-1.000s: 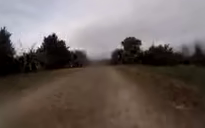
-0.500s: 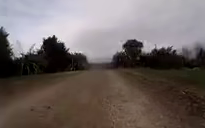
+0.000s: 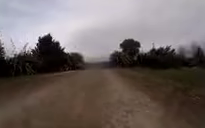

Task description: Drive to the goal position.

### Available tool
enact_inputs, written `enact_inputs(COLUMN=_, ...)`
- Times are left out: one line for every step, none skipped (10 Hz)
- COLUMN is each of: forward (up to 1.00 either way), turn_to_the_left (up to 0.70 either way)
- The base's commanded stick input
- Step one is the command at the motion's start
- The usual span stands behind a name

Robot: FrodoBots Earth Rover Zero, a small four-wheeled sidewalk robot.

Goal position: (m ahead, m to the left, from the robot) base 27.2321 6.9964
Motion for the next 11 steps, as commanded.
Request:
enact_inputs(forward=0.85, turn_to_the_left=0.00)
enact_inputs(forward=0.85, turn_to_the_left=0.00)
enact_inputs(forward=0.85, turn_to_the_left=0.00)
enact_inputs(forward=0.85, turn_to_the_left=0.00)
enact_inputs(forward=0.85, turn_to_the_left=0.00)
enact_inputs(forward=0.85, turn_to_the_left=0.00)
enact_inputs(forward=0.85, turn_to_the_left=0.00)
enact_inputs(forward=0.85, turn_to_the_left=0.00)
enact_inputs(forward=0.85, turn_to_the_left=0.00)
enact_inputs(forward=0.85, turn_to_the_left=0.00)
enact_inputs(forward=0.85, turn_to_the_left=0.00)
